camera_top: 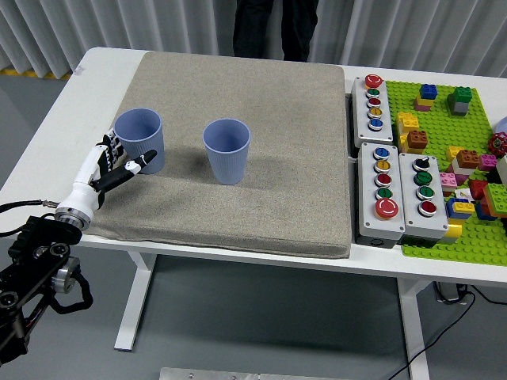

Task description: Pick cup pour cup place

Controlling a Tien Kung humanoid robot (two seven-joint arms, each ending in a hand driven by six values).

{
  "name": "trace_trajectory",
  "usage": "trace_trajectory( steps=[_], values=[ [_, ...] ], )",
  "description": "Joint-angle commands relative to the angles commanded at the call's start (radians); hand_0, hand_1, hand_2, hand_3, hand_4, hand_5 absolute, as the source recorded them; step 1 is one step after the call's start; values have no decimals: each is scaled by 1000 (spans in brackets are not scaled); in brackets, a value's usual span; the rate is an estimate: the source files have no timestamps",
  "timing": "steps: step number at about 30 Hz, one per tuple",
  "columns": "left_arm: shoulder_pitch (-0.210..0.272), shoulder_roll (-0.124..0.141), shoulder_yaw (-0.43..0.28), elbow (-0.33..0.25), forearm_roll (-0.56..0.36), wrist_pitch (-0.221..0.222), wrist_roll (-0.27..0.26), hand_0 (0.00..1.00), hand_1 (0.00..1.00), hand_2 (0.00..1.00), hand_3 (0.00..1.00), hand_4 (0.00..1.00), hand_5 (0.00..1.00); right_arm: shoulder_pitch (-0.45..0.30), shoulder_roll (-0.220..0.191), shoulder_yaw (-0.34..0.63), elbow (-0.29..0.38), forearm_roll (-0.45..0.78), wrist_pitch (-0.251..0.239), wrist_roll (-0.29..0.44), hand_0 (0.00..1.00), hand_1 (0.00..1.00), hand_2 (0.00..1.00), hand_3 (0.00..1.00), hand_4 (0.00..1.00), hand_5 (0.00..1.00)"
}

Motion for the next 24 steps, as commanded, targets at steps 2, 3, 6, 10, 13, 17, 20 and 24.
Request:
trace_trajectory(
  steps=[2,3,6,10,13,17,20,24],
  values=[
    [-9,-8,1,10,2,1,-1,996,967,998,998,998,426,1,0,0,0,1,0,0,689,659,583,589,2,60],
    [-14,-12,2,17,2,2,-1,996,967,998,998,998,426,1,0,-1,0,2,0,0,689,659,583,589,2,60],
    [-25,-20,4,31,7,6,-1,996,967,998,998,998,429,1,0,-2,0,4,-1,0,689,659,583,589,2,61],
    [-43,-30,8,52,15,10,0,996,967,998,998,998,429,2,0,-2,0,5,0,0,689,659,583,589,2,61],
    [-55,-37,12,66,24,15,1,996,967,998,998,996,427,2,0,0,0,1,0,0,689,659,583,590,2,60],
    [-69,-46,19,93,37,22,3,996,967,998,998,996,427,4,-1,0,0,2,0,0,689,659,583,590,2,60],
    [-78,-52,22,110,44,25,4,996,967,998,998,995,426,5,-1,-3,0,5,0,0,689,659,583,589,2,60],
    [-89,-59,25,129,48,31,4,996,966,998,998,992,427,5,-1,-1,0,4,0,0,689,659,583,589,2,61]
  ],
)
